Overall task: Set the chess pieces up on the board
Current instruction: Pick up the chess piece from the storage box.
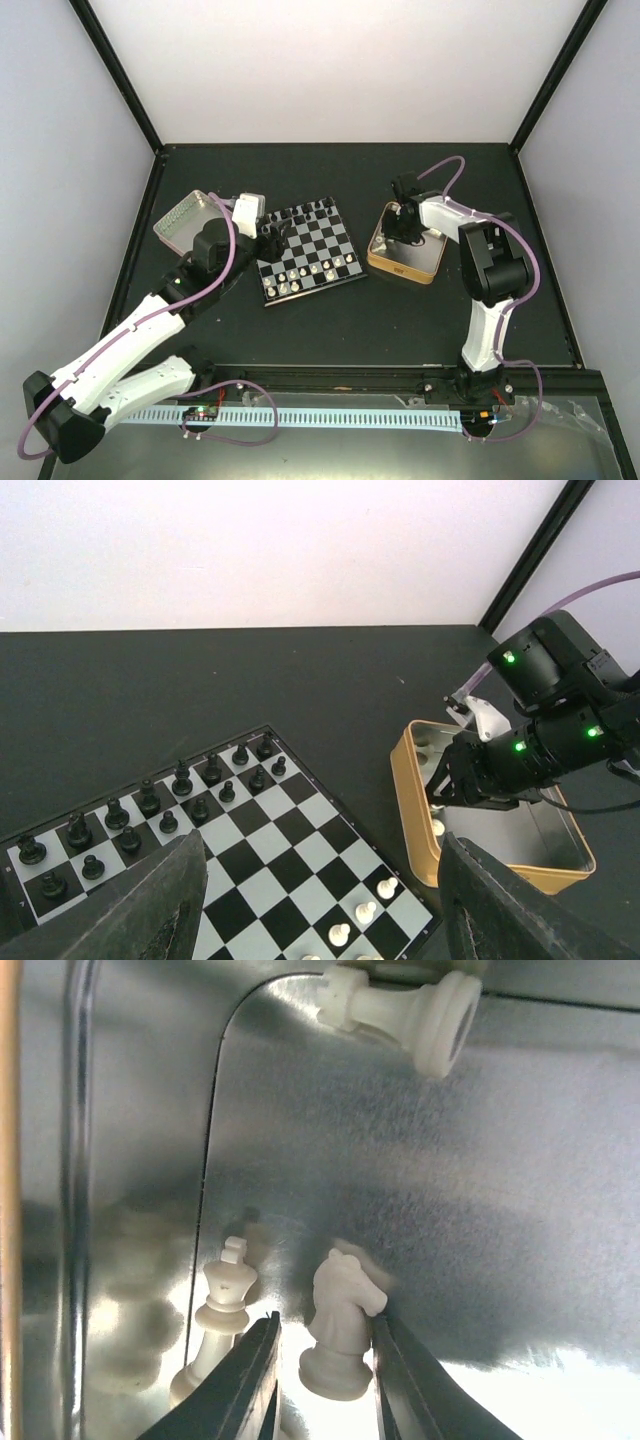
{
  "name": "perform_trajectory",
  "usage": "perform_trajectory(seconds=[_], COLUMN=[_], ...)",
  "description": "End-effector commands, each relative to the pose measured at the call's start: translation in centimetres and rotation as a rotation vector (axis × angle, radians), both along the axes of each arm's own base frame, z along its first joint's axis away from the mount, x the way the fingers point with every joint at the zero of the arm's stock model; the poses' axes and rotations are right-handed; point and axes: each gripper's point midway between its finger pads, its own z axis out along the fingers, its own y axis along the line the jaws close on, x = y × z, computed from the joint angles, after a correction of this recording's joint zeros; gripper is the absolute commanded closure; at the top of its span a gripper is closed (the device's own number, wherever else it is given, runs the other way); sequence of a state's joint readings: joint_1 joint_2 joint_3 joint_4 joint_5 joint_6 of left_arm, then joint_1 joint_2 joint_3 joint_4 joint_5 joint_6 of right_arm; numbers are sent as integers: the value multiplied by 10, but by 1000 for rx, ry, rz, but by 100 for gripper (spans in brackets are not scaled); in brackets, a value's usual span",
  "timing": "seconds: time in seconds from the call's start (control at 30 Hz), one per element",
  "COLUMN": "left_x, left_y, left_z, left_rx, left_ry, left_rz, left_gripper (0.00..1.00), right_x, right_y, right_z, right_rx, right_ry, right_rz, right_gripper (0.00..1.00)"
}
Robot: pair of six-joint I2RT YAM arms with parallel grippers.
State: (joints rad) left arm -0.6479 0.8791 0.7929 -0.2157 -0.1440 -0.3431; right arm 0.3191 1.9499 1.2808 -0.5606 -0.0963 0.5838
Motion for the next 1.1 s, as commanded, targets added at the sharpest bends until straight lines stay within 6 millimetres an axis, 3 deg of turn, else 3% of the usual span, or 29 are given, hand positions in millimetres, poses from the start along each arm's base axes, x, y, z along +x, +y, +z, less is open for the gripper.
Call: perform_trajectory(seconds=[0.0,0.23,0.4,0.53,0.7,0.83,0.97,1.07], left_x=[3,5,5,5,5,4,4,6], left_y=[-1,-4,-5,-6,-15,-32,-48,-57], left_z=[4,3,3,4,6,14,27,38], left_rx=[-1,-6,-12,-23,-48,-101,-175,-238], left_ry=[-19,-13,-9,-5,13,48,73,110], left_rz=[-6,-12,-14,-18,-60,-132,-202,-244], left_gripper=[35,35,35,35,32,29,24,18], right_x=[2,-2,-1,6,18,14,-5,-37], right_y=[-10,-22,-18,-15,-6,9,42,71], right_z=[-3,-6,-11,0,51,100,149,189], right_rx=[-99,-195,-196,-188,-114,-38,112,274], right_ry=[-1,10,12,-52,-270,-460,-650,-807], right_rz=[-4,8,45,74,120,209,381,546], right_gripper=[75,82,89,91,91,91,91,90])
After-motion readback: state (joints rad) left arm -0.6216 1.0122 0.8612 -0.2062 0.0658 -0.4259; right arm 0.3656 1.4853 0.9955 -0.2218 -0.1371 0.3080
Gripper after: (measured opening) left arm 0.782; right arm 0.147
